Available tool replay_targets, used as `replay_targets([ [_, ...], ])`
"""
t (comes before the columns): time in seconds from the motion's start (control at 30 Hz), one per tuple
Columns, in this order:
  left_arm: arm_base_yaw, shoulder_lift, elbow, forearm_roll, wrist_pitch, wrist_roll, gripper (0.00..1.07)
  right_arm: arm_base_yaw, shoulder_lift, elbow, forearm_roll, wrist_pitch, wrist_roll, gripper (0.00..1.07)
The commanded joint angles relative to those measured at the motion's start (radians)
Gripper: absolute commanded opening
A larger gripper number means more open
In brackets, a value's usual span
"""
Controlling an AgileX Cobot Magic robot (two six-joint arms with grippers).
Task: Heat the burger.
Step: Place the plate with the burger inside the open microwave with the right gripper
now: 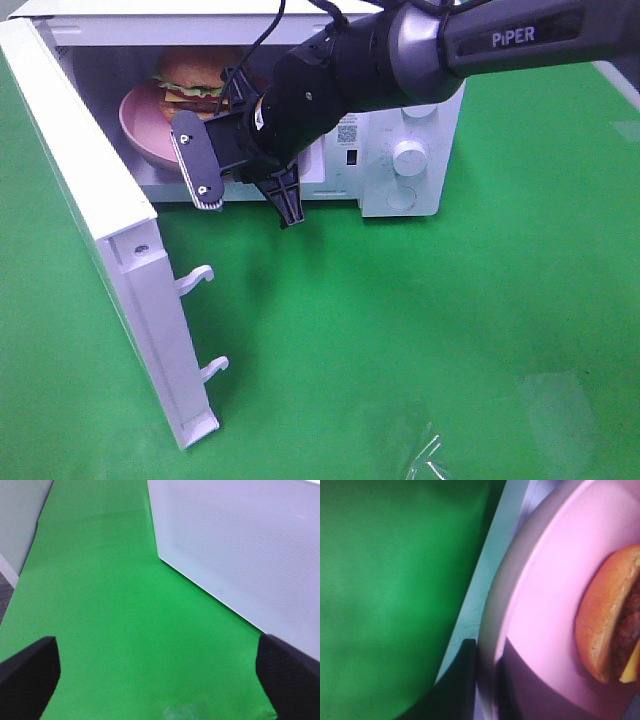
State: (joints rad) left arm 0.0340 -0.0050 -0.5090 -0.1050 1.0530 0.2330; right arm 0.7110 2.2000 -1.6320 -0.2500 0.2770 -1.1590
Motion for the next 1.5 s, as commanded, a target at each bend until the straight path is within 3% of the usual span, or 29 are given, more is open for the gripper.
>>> replay_targets([
  [0.03,0.003,-0.020,0.003,-0.005,-0.006,-0.004,1.00,0.001,0.007,-0.062,-0.035,-0.045,0.019,0.00],
  [0.53,0.003,-0.020,0.003,-0.005,-0.006,-0.004,1.00,-0.010,0.059,-0.131,-0.082,-0.022,0.051,0.00],
  [1.1,0.003,-0.020,0.003,-0.005,-0.006,-0.005,1.00,-0.023,0.085,-0.138,-0.088,-0.028,0.065,0.02],
  [1.5,0.003,-0.020,0.003,-0.005,-0.006,-0.005,1.00,-0.023,0.085,-0.138,-0.085,-0.039,0.065,0.18],
])
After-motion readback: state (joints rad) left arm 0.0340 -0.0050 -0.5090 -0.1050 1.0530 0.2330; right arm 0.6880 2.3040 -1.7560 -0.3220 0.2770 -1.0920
